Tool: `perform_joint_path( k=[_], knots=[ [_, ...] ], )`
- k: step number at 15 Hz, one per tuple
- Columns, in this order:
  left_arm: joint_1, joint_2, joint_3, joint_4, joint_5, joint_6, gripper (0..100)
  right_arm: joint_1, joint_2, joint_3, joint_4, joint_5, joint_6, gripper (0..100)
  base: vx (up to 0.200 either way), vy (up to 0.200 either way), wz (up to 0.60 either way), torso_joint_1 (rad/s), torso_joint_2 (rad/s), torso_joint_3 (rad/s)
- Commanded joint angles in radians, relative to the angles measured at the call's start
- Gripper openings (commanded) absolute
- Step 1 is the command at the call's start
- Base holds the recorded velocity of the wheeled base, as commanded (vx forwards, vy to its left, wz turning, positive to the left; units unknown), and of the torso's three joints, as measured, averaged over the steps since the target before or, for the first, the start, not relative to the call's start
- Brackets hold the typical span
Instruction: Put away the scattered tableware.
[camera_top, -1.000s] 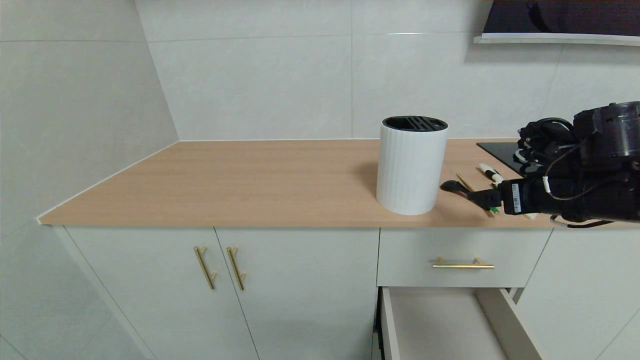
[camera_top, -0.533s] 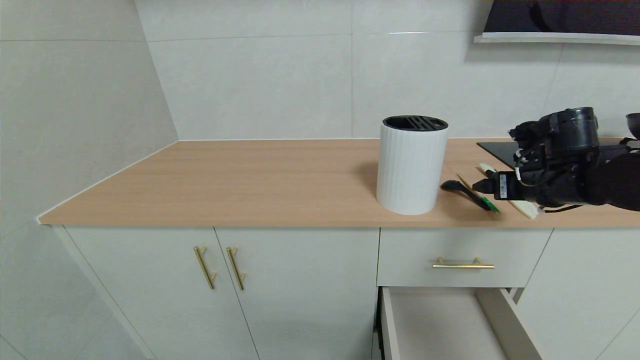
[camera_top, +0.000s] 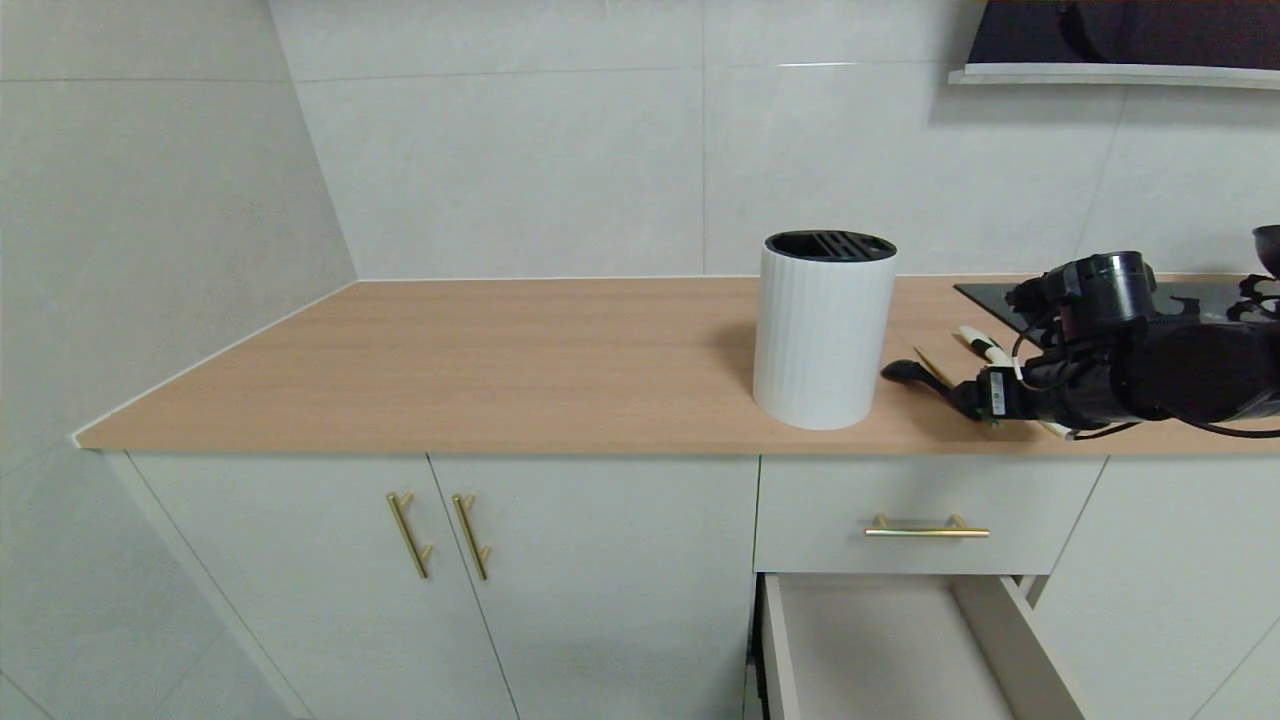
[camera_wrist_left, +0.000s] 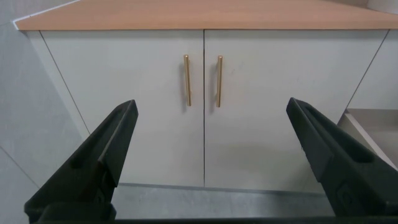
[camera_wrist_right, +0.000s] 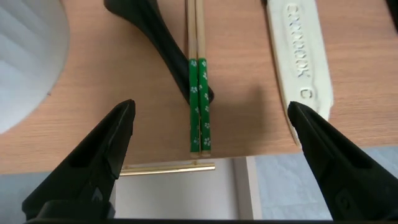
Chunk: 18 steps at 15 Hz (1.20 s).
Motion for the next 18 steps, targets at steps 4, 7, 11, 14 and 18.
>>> perform_joint_path(
  k=[4,7,11,14,18],
  knots=[
    [0.001,0.000,0.000,0.000,0.000,0.001,100,0.000,0.033,-0.001,-0.001,0.000,-0.001,100,0.000,0.000,0.00,0.000,0.00,0.000],
    [-0.001,0.000,0.000,0.000,0.000,0.000,100,0.001,0.037,-0.001,-0.003,0.000,-0.001,100,0.000,0.000,0.00,0.000,0.00,0.000],
    [0.001,0.000,0.000,0.000,0.000,0.001,100,0.003,0.040,-0.001,-0.001,0.003,-0.001,0,0.000,0.000,0.00,0.000,0.00,0.000],
    [0.001,-0.001,0.000,0.000,0.000,0.000,100,0.003,0.040,0.001,-0.001,0.003,-0.001,0,0.000,0.000,0.00,0.000,0.00,0.000],
    [0.001,0.000,0.000,0.000,0.000,0.001,100,0.001,0.036,0.001,-0.001,0.003,-0.001,0,0.000,0.000,0.00,0.000,0.00,0.000]
  ],
)
